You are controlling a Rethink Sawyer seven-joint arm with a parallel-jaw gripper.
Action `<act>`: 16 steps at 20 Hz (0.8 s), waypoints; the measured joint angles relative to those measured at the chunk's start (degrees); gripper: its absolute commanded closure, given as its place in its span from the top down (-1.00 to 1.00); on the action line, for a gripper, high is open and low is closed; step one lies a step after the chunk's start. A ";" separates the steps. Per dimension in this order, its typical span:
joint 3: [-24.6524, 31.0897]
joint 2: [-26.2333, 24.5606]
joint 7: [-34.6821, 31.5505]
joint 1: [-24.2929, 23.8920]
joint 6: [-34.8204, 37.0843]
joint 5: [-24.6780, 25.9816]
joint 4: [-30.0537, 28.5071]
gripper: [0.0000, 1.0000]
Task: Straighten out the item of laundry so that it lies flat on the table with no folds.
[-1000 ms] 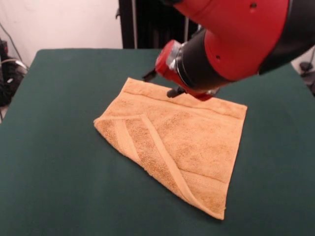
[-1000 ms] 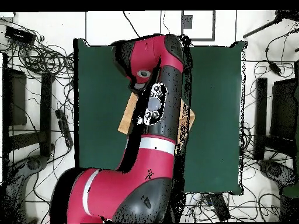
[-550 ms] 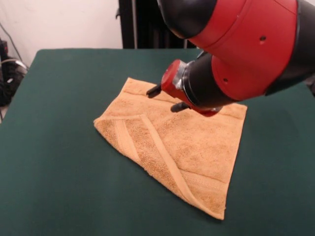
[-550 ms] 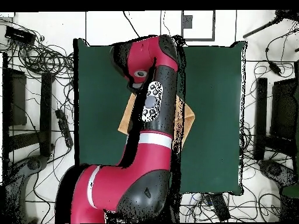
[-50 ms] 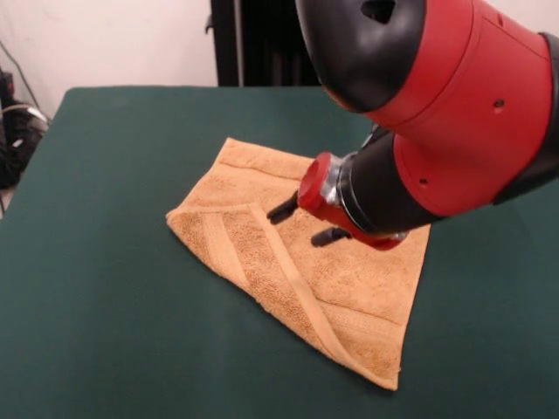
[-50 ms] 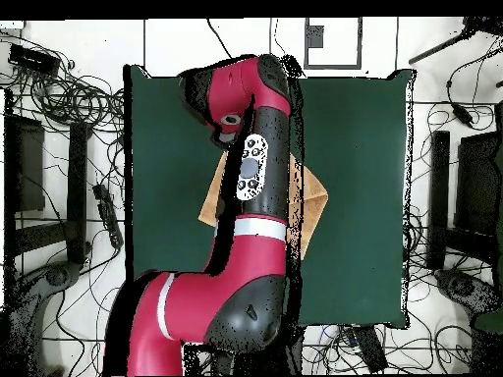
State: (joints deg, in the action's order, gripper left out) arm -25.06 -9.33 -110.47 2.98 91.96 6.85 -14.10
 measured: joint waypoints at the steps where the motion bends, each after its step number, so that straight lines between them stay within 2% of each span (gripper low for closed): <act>1: 0.00 -0.23 -0.07 -0.01 -0.64 0.00 0.23 1.00; 6: 0.07 -1.63 -1.38 -0.08 -5.82 0.01 0.67 1.00; 11: 0.26 0.17 -5.66 0.02 -20.29 0.02 -7.72 1.00; 16: 0.27 2.28 -8.22 -0.06 -26.81 -0.42 -12.69 1.00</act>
State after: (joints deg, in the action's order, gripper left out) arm -24.79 -7.04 -118.69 2.91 65.15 6.44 -26.79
